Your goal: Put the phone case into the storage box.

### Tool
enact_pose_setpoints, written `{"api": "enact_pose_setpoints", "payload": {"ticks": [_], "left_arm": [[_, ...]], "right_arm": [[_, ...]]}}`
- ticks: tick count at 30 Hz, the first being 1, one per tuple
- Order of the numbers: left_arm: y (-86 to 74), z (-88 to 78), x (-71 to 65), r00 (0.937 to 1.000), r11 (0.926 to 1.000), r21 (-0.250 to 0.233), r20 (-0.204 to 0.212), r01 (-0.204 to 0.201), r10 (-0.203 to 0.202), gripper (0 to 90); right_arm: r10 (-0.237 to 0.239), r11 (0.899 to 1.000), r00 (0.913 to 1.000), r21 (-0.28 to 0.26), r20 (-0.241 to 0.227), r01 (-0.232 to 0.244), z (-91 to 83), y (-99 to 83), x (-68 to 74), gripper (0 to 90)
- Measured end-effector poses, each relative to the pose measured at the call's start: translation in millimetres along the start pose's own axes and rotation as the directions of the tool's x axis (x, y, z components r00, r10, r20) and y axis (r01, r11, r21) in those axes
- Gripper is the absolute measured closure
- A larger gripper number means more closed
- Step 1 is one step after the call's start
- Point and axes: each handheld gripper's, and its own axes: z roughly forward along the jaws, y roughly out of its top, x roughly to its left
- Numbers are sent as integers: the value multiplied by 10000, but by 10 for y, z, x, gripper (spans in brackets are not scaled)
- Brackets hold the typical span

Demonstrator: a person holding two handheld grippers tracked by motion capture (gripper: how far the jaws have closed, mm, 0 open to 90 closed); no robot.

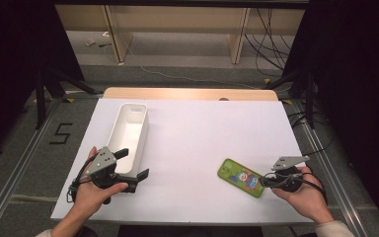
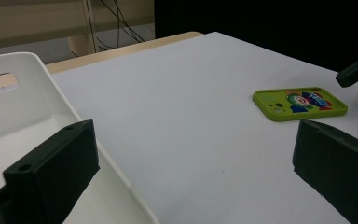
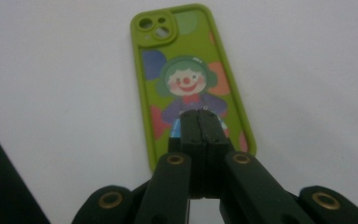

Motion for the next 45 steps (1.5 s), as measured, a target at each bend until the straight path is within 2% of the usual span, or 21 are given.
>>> {"api": "enact_pose_setpoints", "payload": {"ticks": [4, 6, 11, 16, 21, 25, 30, 36, 45], "left_arm": [[0, 1, 0, 10000, 10000, -2, 13, 0, 0, 0], [-1, 5, 2, 10000, 10000, 16, 18, 14, -14, 0], [-2, 5, -2, 10000, 10000, 18, 26, 13, -13, 0], [-2, 5, -1, 10000, 10000, 14, 63, 35, -36, 0], [-2, 3, -6, 10000, 10000, 8, 67, 24, -24, 0], [-3, 8, -3, 10000, 10000, 26, 86, 31, -31, 0], [-2, 6, -3, 9999, 10000, 5, 86, 52, -52, 0], [-1, 10, -6, 9999, 10000, 18, 106, 9, -10, 0], [0, 8, -8, 9999, 10000, 14, 111, -13, 13, 0]], "right_arm": [[590, 9982, 9969, -169, 517, -581, 35, 46, -147, 900], [821, 9966, 9945, -72, 658, -818, 90, 52, -236, 900], [938, 9935, 9909, 559, 967, -995, 254, 57, -386, 900], [946, 9880, 9903, 1128, 1019, -1060, 323, 41, -427, 900], [900, 9863, 9915, 1301, 936, -1018, 340, 22, -420, 900], [737, 9824, 9935, 1653, 867, -873, 351, 7, -392, 900], [660, 9825, 9943, 1683, 841, -795, 334, -2, -361, 900], [241, 9783, 9973, 2038, 689, -377, 333, 9, -254, 900], [47, 9750, 9989, 2215, 467, -149, 344, 34, -133, 900]]}}
